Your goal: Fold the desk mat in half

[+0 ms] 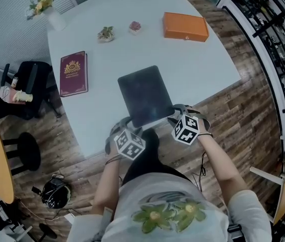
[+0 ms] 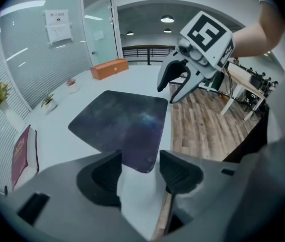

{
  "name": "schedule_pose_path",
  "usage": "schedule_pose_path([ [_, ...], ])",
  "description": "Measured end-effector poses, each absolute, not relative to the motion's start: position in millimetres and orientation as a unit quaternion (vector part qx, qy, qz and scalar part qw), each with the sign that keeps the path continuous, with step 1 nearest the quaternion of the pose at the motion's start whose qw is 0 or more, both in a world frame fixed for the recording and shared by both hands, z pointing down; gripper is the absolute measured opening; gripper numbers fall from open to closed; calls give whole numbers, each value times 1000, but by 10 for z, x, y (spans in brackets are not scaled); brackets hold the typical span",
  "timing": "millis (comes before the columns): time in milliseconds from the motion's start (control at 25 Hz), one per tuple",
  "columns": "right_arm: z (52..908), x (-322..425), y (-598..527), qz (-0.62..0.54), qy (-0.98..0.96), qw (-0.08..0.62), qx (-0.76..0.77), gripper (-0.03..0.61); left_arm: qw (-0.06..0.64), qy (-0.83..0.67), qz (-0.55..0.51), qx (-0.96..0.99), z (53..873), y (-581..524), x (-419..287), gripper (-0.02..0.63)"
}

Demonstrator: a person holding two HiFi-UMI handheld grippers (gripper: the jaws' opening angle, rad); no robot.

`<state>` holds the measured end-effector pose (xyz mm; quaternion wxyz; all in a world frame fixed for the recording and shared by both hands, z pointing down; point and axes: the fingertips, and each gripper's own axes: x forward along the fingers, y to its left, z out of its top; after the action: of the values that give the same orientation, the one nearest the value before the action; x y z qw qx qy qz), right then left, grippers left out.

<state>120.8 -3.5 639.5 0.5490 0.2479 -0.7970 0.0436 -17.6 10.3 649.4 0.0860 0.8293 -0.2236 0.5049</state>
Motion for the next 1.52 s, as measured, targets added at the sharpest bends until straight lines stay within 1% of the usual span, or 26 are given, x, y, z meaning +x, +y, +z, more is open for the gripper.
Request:
schedule_pose_path([
  [160, 6522, 1230, -27, 46, -790, 571, 217, 206, 106, -210, 511, 827, 6589, 112, -160, 219],
  [320, 6616, 1261, -12, 41, -783, 590, 192, 197, 104, -191, 527, 822, 6683, 150, -135, 211],
  [480, 6643, 1243, 0, 56, -787, 591, 169, 175, 114, -185, 535, 816, 6771, 174, -140, 181],
  [760, 6654, 1249, -22, 95, -795, 582, 146, 174, 133, -186, 538, 811, 6776, 155, -134, 173],
  [960, 6646, 1250, -26, 105, -796, 578, 148, 162, 140, -187, 537, 811, 6766, 157, -136, 158],
  [1120, 6637, 1257, -50, 104, -795, 577, 157, 135, 149, -197, 526, 814, 6756, 120, -157, 141],
  [1160, 6634, 1261, -54, 102, -795, 576, 159, 130, 151, -202, 523, 814, 6755, 99, -166, 87],
  [1280, 6639, 1263, -73, 93, -793, 578, 170, 99, 161, -203, 518, 815, 6752, 65, -176, 77],
  [1520, 6604, 1256, -69, 79, -788, 582, 185, 60, 173, -209, 505, 819, 6684, 70, -158, 69],
])
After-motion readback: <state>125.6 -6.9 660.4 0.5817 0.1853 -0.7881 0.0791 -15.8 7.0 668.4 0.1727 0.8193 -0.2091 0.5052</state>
